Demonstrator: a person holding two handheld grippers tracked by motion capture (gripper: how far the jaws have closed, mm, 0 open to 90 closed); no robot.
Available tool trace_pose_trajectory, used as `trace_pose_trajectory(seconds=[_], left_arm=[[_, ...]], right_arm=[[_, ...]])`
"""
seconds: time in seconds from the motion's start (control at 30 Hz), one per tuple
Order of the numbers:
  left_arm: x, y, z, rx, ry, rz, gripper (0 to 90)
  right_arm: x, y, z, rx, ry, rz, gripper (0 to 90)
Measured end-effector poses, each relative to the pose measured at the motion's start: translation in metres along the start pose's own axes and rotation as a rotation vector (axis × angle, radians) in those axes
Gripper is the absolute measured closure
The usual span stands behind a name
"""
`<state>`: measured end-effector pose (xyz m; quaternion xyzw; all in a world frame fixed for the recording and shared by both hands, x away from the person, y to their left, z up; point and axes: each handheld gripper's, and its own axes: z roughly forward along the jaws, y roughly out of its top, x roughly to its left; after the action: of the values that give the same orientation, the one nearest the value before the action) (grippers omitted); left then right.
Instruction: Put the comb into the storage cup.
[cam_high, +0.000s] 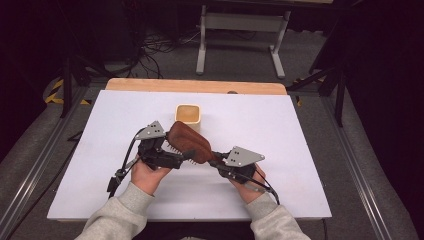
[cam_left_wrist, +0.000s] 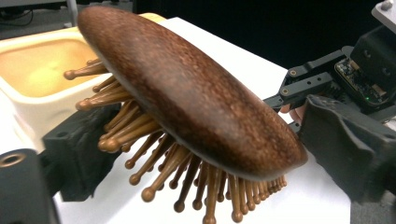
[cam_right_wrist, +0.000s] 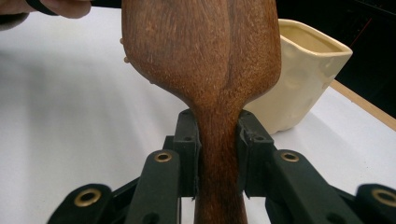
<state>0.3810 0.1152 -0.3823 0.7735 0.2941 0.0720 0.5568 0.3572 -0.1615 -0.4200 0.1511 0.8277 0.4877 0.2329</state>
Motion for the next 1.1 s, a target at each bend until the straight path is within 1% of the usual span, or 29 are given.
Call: trace_pose_trajectory(seconds=[0.07,0.1,0.13,0.17,0.2,0.23,0.27,0.37,0.43,0.47,0.5,0.53,0.57,0.63,0.73,0.8,0.83,0.93,1.0,1.1], left_arm=[[-0.001,0.000,-0.001,-0.005,0.002,-0.009,12.1],[-0.001,0.000,-0.001,-0.006,0.005,-0.006,15.1],[-0.001,0.000,-0.001,-0.008,0.004,-0.017,15.1],[-0.001,0.001,-0.003,-0.013,0.005,-0.017,19.2],[-0.001,0.001,-0.003,-0.013,0.005,-0.017,21.0],[-0.001,0.001,-0.004,-0.010,-0.001,-0.025,21.0],[-0.001,0.001,-0.004,-0.011,-0.003,-0.025,23.2],[-0.001,0.001,-0.005,-0.004,-0.022,-0.032,28.9],[0.001,0.002,-0.007,0.005,-0.038,-0.016,33.0],[0.001,0.003,-0.008,0.012,-0.054,-0.026,35.9],[0.001,0.003,-0.009,0.015,-0.067,-0.027,41.7],[0.000,0.004,-0.010,0.018,-0.081,-0.028,41.7],[-0.002,0.006,-0.010,0.025,-0.084,-0.009,43.6],[-0.005,0.007,-0.011,0.025,-0.090,0.014,46.6],[-0.009,0.008,-0.012,0.018,-0.109,0.027,51.0],[-0.011,0.008,-0.012,0.020,-0.110,0.030,51.7],[-0.011,0.009,-0.012,0.024,-0.109,0.043,52.5],[-0.012,0.010,-0.012,0.026,-0.118,0.043,54.8],[-0.010,0.011,-0.013,0.024,-0.138,0.024,55.6],[-0.008,0.013,-0.014,0.014,-0.156,0.007,56.3]], right_arm=[[0.001,0.000,0.001,0.005,-0.004,-0.010,72.8],[0.002,-0.001,0.001,0.010,-0.013,-0.024,72.8],[0.002,-0.001,0.001,0.010,-0.013,-0.024,72.8],[0.003,-0.001,0.002,0.015,-0.015,-0.033,72.7],[0.004,-0.001,0.003,0.017,-0.017,-0.036,72.7],[0.004,-0.001,0.003,0.017,-0.017,-0.036,72.7],[0.004,-0.001,0.004,0.021,-0.018,-0.041,72.7],[0.006,-0.002,0.005,0.036,-0.023,-0.056,72.6],[0.007,-0.003,0.007,0.044,-0.022,-0.060,72.5],[0.007,-0.004,0.007,0.049,-0.022,-0.063,72.4],[0.008,-0.005,0.009,0.069,-0.022,-0.082,72.2],[0.008,-0.005,0.009,0.069,-0.022,-0.082,72.2],[0.010,-0.005,0.010,0.078,-0.024,-0.095,72.2],[0.011,-0.006,0.012,0.082,-0.018,-0.095,72.2],[0.011,-0.005,0.012,0.079,-0.020,-0.102,72.1],[0.011,-0.006,0.012,0.080,-0.019,-0.105,72.1],[0.011,-0.006,0.012,0.082,-0.020,-0.106,72.0],[0.011,-0.006,0.012,0.077,-0.016,-0.104,72.0],[0.011,-0.005,0.011,0.069,-0.011,-0.102,72.0],[0.010,-0.004,0.009,0.055,-0.005,-0.102,72.0]])
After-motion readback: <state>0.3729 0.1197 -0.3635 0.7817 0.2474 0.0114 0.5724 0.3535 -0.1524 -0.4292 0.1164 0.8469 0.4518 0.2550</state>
